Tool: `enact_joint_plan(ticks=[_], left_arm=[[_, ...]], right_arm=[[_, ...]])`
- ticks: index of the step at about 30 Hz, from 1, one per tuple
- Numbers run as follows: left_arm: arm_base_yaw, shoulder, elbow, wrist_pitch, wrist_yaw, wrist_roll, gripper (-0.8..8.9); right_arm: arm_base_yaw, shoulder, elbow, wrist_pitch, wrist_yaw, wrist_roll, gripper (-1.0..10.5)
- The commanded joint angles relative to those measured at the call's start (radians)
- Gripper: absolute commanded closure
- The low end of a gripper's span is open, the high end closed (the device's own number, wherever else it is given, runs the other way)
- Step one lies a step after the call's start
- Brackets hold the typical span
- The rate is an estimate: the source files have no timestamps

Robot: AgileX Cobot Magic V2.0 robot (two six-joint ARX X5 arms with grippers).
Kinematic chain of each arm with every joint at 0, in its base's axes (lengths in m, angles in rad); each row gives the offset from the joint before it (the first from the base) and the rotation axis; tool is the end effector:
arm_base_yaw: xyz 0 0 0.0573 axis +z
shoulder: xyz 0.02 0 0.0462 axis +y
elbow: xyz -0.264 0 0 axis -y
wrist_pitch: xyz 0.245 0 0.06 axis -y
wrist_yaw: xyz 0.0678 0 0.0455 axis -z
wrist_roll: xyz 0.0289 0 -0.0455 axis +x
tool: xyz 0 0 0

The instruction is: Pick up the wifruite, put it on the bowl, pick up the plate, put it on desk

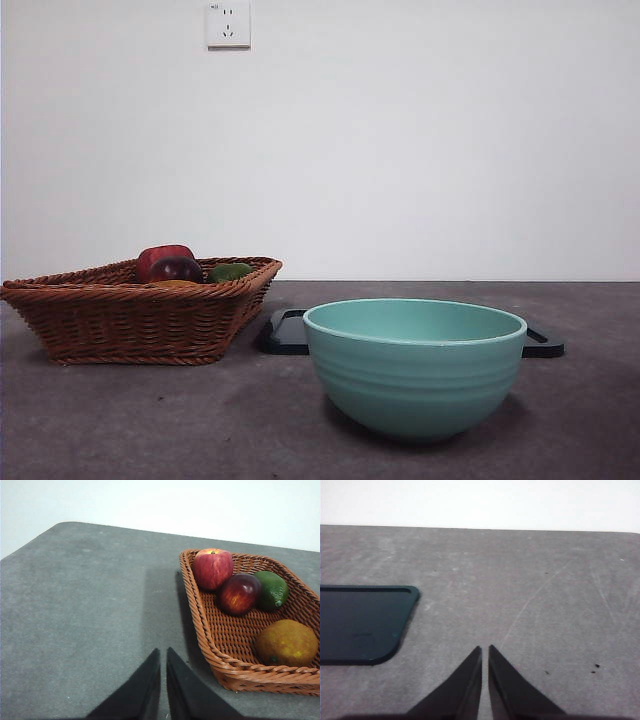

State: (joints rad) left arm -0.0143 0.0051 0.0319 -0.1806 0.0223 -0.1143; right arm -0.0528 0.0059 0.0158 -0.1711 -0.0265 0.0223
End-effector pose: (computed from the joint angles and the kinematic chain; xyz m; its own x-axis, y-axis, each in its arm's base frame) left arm 0.0948 -0.0020 0.1566 0.9875 -0.0364 -0.1532 0.0186 0.9931 -0.1161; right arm 0.0957 -0.0043 0.1520 0.9867 -0.0256 -0.1604 0.0302 0.9992 0.0263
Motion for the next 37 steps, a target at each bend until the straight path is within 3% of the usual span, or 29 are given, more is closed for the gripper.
enact_joint_plan(ticks=[1,37], left_arm=[[0.001,0.0,-0.02,-0.006,-0.004,0.003,7.94],[0.001,0.0,-0.02,-0.006,-0.004,0.003,7.94]], right_arm=[[-0.008,-0.002,-0.006,-0.01,0.0,-0.005,9.3],[-0.006,-0.002,-0.005,0.017,0.0,-0.004,9.3]])
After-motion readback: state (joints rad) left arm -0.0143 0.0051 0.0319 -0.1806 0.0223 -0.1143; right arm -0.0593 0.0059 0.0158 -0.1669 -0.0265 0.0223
